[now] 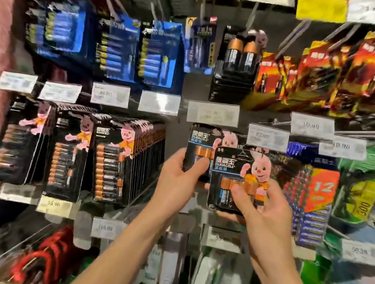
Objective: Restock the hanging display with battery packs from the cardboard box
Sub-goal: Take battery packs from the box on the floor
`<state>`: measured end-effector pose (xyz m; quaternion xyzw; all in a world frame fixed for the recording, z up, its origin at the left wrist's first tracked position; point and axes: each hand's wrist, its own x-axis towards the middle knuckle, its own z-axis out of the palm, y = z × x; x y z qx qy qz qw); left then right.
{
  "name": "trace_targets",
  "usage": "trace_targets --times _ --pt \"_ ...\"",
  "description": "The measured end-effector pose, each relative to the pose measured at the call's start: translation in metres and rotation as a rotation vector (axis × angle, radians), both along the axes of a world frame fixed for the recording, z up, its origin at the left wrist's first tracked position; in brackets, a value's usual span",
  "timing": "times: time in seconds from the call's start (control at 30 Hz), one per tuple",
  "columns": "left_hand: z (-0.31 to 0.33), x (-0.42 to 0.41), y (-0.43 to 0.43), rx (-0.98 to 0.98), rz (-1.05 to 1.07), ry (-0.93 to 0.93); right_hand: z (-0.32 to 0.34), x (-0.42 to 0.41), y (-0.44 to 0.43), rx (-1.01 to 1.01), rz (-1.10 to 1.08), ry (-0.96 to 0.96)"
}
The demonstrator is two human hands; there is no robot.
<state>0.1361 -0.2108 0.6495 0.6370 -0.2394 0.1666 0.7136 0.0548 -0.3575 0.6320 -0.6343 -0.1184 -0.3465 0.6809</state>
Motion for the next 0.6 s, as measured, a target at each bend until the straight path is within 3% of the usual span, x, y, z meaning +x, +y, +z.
trace_targets --times 0.3,0.6 --pt "-0.008 0.028 -0.011 -0.042 0.111 0.04 -0.005 0.032 -0.012 -0.083 -0.066 0.005" --pt "-0.006 0.064 -0.018 0.005 0.133 0.182 0.001 0.044 -0.011 -0.044 0.09 0.073"
